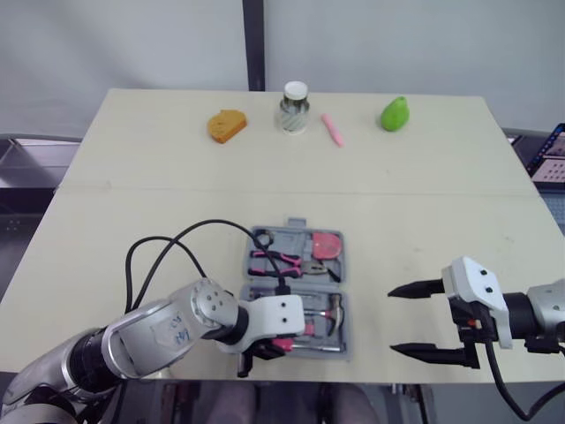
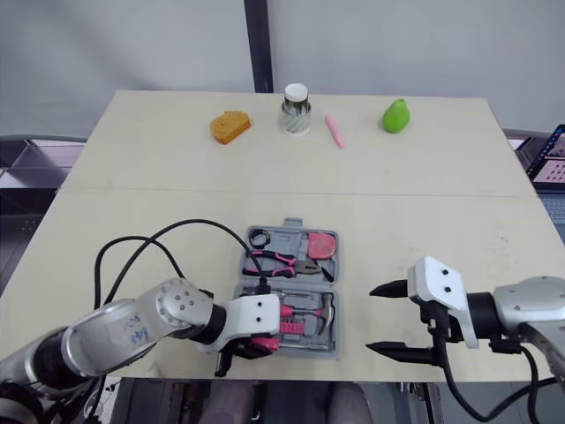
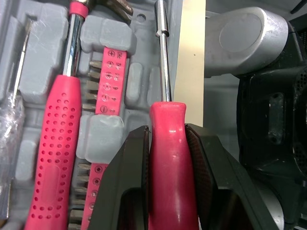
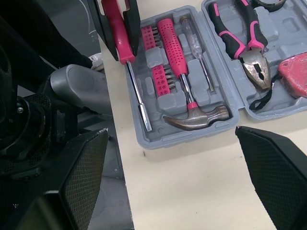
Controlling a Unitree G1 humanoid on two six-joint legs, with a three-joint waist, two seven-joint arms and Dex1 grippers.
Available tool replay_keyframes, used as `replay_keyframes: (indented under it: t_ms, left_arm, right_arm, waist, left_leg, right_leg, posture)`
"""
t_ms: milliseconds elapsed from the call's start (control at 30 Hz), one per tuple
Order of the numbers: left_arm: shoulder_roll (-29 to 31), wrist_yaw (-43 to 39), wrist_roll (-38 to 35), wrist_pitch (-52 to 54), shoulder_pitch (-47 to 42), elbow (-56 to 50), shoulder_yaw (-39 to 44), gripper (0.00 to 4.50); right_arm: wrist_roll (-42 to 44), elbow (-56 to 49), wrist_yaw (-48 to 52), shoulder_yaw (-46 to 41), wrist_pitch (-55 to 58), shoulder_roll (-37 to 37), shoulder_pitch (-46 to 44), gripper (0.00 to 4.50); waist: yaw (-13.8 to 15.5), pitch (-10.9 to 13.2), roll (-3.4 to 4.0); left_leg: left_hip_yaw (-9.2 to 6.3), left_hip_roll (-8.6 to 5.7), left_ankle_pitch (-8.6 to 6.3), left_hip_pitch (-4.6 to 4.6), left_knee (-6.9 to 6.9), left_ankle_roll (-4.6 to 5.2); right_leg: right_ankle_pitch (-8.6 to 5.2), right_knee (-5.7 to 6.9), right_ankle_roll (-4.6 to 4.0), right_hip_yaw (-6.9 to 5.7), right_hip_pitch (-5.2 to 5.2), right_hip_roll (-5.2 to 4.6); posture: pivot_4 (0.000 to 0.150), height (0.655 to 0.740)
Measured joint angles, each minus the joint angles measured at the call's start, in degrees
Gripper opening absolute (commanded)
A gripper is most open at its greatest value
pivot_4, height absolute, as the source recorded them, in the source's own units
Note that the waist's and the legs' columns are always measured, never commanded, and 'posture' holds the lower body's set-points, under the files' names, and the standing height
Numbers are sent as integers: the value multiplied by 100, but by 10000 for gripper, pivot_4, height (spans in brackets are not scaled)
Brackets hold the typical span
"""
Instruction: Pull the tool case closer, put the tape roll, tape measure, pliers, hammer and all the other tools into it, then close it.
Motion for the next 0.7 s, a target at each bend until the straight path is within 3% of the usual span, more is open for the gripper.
replay_keyframes:
  t_ms: [700]
  left_arm:
    - [-72,72,207,-494,1,396,-217,6540]
  right_arm:
    - [20,-7,0,-89,11,0,17,45000]
  waist:
    - [0,0,0]
  left_leg:
    - [0,0,0,-1,4,1]
  right_leg:
    - [0,5,0,0,-1,0]
  posture:
    - [1500,7400]
